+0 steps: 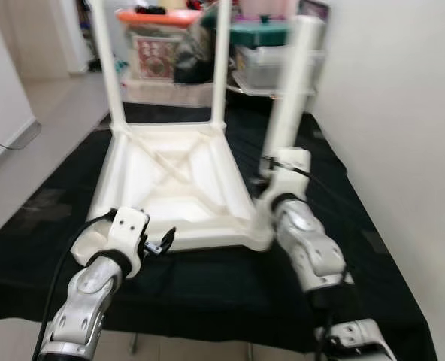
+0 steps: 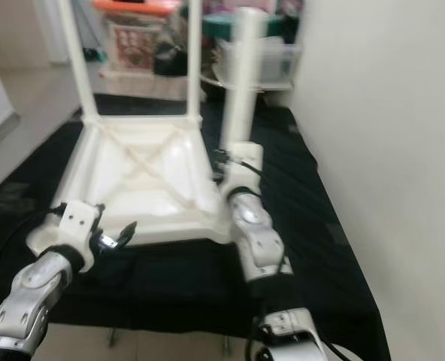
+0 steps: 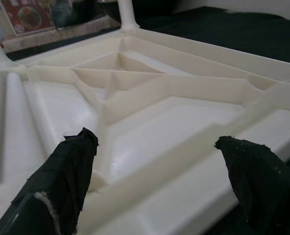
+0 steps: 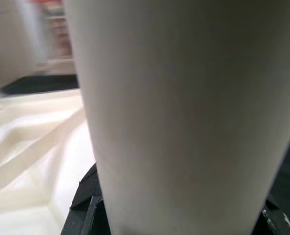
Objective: Building children table
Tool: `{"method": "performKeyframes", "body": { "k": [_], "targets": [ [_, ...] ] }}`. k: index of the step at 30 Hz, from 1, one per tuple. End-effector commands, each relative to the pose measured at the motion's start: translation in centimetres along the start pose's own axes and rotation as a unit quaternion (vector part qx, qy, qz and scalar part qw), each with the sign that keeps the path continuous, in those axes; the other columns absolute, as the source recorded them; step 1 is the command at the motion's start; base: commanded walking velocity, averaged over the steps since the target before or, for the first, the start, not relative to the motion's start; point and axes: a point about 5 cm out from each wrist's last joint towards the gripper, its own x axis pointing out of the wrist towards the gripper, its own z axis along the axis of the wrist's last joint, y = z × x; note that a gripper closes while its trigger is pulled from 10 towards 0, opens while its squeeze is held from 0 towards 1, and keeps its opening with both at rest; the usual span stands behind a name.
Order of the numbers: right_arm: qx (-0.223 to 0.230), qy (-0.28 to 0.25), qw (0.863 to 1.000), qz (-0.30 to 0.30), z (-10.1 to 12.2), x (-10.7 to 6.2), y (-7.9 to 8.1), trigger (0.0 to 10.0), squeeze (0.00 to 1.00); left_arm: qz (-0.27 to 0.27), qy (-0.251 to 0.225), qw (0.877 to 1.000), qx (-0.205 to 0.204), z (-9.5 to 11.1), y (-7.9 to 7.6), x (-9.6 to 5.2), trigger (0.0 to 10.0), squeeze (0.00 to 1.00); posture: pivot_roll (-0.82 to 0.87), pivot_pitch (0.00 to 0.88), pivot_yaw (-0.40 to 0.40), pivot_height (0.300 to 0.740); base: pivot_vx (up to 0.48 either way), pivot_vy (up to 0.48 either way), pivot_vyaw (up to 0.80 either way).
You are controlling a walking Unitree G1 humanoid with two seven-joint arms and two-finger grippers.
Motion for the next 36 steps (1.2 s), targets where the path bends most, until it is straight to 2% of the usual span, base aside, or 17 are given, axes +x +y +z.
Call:
{"method": "performKeyframes", "body": {
  "k": [1,2,3,4,5,6,11,12,13,16,21,27,28,30,32,33,36],
  "targets": [
    [0.004,0.129,0.991,-0.046,-5.0,-1.0,-1.6,0.0,0.0,-0.006,0.0,1.0,0.002,0.1,-0.2,0.2,10.0,0.0,0.11,0.0,-0.058,0.74,0.0,0.0,0.0],
    [0.018,0.114,0.993,-0.005,-4.3,-1.3,-0.5,10.0,0.0,-0.008,0.0,1.0,0.002,0.1,-0.3,0.3,10.0,0.0,0.1,0.0,-0.056,0.74,0.0,0.0,0.0],
    [0.027,0.101,0.994,0.024,-3.8,-1.5,0.2,10.0,0.0,-0.009,0.0,1.0,0.001,0.1,-0.4,0.3,10.0,0.0,0.1,0.0,-0.056,0.74,0.0,0.0,0.0],
    [0.033,0.071,0.995,0.057,-2.7,-1.8,1.0,10.0,0.6,-0.01,0.0,1.0,0.001,0.1,-0.5,0.3,10.0,0.0,0.1,0.0,-0.056,0.74,0.0,0.0,0.0],
    [0.033,0.071,0.995,0.057,-2.7,-1.8,1.0,10.0,0.6,-0.01,0.0,1.0,0.001,0.1,-0.5,0.3,10.0,0.0,0.1,0.0,-0.056,0.74,0.0,0.0,0.0],
    [0.041,0.053,0.993,0.096,-1.9,-2.0,1.7,10.0,1.0,-0.01,0.0,1.0,0.001,0.0,-0.5,0.3,10.0,0.0,0.1,0.0,-0.054,0.74,0.0,0.0,0.0],
    [0.053,0.037,0.962,0.267,1.0,-2.0,4.8,10.0,1.0,-0.009,0.001,1.0,0.001,0.0,-0.4,0.3,10.0,0.0,0.1,0.0,-0.058,0.74,0.0,0.0,0.0],
    [0.037,0.01,0.944,0.328,2.4,-2.5,5.1,10.0,0.0,-0.009,0.001,1.0,0.001,0.0,-0.3,0.3,10.0,0.0,0.1,0.0,-0.056,0.74,0.0,0.0,0.0],
    [0.037,0.01,0.944,0.328,2.4,-2.5,5.1,10.0,0.0,-0.009,0.001,1.0,0.001,0.0,-0.3,0.3,10.0,0.0,0.1,0.0,-0.056,0.74,0.0,0.0,0.0],
    [0.001,-0.047,0.879,0.474,5.1,-4.5,5.7,10.0,0.0,-0.009,0.001,1.0,0.001,0.0,-0.4,0.3,10.0,0.0,0.11,0.0,-0.06,0.74,0.0,0.0,0.0],
    [-0.024,-0.081,0.825,0.559,5.7,-5.7,6.3,10.0,0.0,-0.008,-0.001,1.0,0.0,0.0,-0.5,0.4,10.0,0.0,0.11,0.0,-0.067,0.74,0.0,0.0,0.0],
    [-0.058,-0.069,0.799,0.594,4.1,-6.1,7.5,10.0,0.0,-0.007,-0.001,1.0,0.0,0.0,-0.5,0.4,10.0,0.0,0.13,0.0,-0.079,0.74,0.0,0.0,0.0],
    [-0.053,-0.049,0.812,0.579,3.1,-5.7,8.1,0.0,0.0,-0.005,-0.001,1.0,0.0,0.0,-0.4,0.2,10.0,0.0,0.14,0.0,-0.082,0.74,0.0,0.0,0.0],
    [-0.065,-0.031,0.838,0.541,2.1,-4.9,8.3,0.0,0.0,-0.002,0.0,1.0,0.0,0.0,-0.3,0.1,10.0,0.0,0.14,0.0,-0.082,0.74,0.0,0.0,0.0],
    [-0.039,0.053,0.962,0.264,-0.4,-0.5,5.6,0.0,0.0,0.0,0.002,1.0,0.002,-0.1,0.0,-0.1,10.0,0.0,0.12,0.0,-0.077,0.74,0.0,0.0,0.0],
    [-0.027,0.085,0.982,0.164,-1.4,0.4,4.0,0.0,0.0,0.0,0.003,1.0,0.002,-0.2,0.0,-0.2,10.0,0.0,0.12,0.0,-0.078,0.74,0.0,0.0,0.0],
    [-0.007,0.115,0.991,0.066,-2.7,0.9,2.0,0.0,0.0,-0.001,0.003,1.0,0.001,-0.2,-0.1,-0.1,10.0,0.0,0.13,0.0,-0.075,0.74,0.0,0.0,0.0]
  ]
}}
